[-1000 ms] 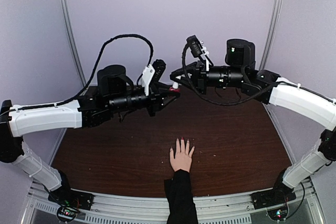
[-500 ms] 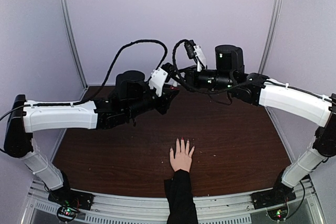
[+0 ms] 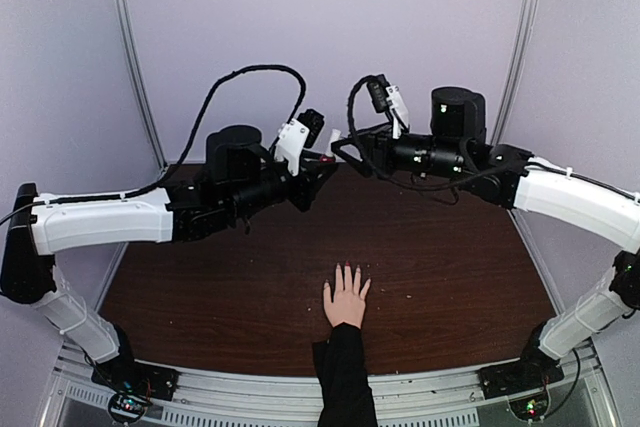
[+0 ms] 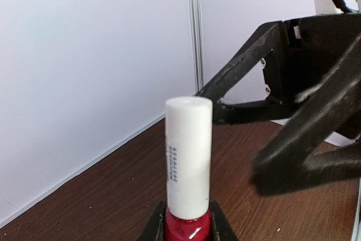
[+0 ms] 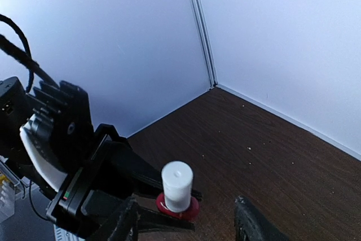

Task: Paint the nails
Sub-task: Screw the nail polish bottle cap onto the nail polish bottle.

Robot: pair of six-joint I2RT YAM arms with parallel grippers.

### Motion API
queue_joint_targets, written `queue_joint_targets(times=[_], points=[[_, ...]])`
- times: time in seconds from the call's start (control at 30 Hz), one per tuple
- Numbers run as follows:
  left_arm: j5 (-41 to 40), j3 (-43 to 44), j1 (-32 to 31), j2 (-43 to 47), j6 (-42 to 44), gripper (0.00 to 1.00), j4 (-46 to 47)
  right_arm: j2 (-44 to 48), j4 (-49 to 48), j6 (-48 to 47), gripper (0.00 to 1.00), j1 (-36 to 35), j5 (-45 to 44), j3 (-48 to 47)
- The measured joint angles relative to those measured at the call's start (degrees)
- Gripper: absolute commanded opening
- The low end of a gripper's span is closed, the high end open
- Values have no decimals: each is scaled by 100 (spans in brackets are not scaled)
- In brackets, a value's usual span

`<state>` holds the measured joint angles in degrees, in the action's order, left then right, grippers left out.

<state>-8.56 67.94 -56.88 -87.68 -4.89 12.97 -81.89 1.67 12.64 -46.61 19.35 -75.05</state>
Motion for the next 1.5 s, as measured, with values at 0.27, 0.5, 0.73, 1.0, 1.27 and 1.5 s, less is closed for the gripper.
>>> queue_joint_targets(times=[0.27,0.5,0.73,1.0,1.27,1.5], points=[[1554,-33,428,369,-409,0,24,535,-76,-498,66,326,1416,105],[3228,-31,553,385,-535,0,20,551,354,-1069,62,402,2612,-39],[4673,39,551,382,-645,0,94,535,531,-1276,53,402,3504,-284],[5342,175,551,315,-767,0,232,247,391,-1027,46,402,4216,-369],[5517,205,551,221,-833,0,286,103,212,-693,32,407,4465,-387],[5528,205,551,216,-850,0,348,92,146,-638,18,407,4538,-433]])
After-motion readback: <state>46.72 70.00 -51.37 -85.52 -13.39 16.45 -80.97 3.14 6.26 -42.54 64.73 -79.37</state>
